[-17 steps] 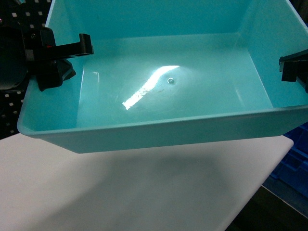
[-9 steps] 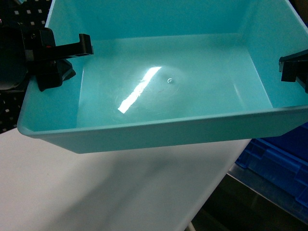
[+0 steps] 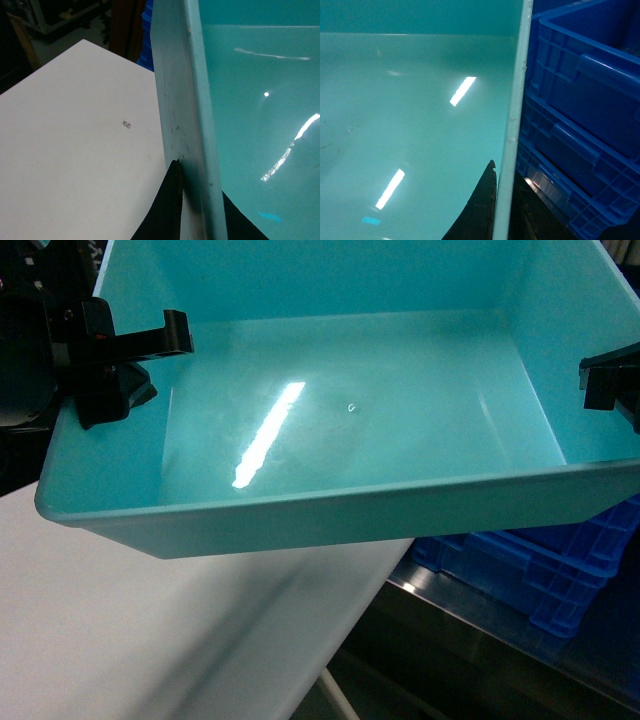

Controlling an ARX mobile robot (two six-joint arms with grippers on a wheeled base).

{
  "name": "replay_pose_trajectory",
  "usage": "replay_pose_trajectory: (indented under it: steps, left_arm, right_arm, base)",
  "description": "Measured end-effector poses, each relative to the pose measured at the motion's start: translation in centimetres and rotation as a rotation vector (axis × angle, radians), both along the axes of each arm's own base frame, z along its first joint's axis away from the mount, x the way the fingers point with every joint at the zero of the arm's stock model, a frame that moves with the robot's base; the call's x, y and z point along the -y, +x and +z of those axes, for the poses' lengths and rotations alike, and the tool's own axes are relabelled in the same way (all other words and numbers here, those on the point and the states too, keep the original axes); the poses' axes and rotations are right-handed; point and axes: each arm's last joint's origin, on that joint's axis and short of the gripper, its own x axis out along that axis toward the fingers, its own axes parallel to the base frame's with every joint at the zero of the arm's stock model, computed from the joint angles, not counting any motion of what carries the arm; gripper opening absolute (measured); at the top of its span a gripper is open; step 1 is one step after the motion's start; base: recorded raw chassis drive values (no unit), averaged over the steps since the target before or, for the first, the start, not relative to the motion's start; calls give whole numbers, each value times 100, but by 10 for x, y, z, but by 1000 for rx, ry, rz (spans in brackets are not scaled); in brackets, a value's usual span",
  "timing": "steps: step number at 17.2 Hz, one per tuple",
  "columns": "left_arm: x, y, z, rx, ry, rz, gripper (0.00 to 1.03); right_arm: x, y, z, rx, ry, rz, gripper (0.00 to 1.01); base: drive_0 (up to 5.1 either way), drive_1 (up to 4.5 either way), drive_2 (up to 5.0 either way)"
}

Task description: Stack blue boxes stably on right

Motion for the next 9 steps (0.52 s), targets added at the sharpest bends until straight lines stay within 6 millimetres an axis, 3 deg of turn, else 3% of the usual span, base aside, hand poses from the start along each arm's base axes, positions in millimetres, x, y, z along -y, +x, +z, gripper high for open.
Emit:
replay_pose_trajectory:
  steps: [9]
  left_arm:
    - [0,0,0,0,0,0,5]
  right_arm:
    - [0,0,0,0,0,0,7]
  base:
    - [-153,-153,-153]
